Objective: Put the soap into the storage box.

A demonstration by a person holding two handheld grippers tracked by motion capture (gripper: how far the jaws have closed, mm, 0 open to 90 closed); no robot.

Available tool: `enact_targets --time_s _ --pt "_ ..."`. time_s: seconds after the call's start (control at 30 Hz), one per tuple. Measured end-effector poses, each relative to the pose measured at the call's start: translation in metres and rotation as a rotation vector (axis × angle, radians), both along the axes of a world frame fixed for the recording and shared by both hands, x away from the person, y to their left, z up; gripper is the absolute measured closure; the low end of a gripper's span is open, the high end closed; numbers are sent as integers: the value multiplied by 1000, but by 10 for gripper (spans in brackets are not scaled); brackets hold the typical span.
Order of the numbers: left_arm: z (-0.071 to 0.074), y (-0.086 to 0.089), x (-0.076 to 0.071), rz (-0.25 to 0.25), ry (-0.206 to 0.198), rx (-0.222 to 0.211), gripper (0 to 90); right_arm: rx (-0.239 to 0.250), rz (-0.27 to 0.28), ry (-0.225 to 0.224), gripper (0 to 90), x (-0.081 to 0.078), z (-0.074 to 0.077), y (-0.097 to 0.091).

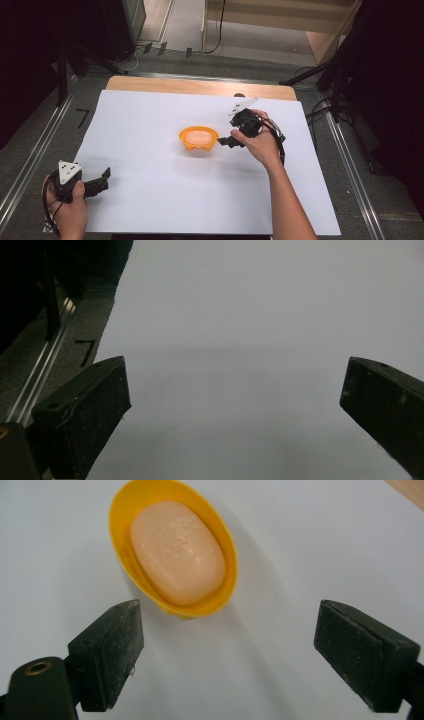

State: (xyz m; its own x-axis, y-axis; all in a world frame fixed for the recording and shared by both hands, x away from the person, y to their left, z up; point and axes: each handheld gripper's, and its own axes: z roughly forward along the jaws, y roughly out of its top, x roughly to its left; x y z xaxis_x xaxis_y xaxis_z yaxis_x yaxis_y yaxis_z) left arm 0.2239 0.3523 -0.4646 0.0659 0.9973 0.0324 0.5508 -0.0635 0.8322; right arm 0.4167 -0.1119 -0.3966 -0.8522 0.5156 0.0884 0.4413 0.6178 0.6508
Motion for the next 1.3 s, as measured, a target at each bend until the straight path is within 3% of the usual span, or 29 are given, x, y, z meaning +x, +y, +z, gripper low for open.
enact_targets --time_s 0.67,0.87,0.93,1.3 --pt "0 0 0 0 -1 2 1 31 -99 -7 113 -28 -18 -51" --pt "0 -1 0 -1 -1 4 1 51 -119 6 81 -39 -23 -66" --pt "0 -1 0 0 -1 7 1 46 -121 7 41 -42 -25 -69" --pt "0 -1 0 -2 -4 9 1 40 -169 -6 0 -63 -35 -89"
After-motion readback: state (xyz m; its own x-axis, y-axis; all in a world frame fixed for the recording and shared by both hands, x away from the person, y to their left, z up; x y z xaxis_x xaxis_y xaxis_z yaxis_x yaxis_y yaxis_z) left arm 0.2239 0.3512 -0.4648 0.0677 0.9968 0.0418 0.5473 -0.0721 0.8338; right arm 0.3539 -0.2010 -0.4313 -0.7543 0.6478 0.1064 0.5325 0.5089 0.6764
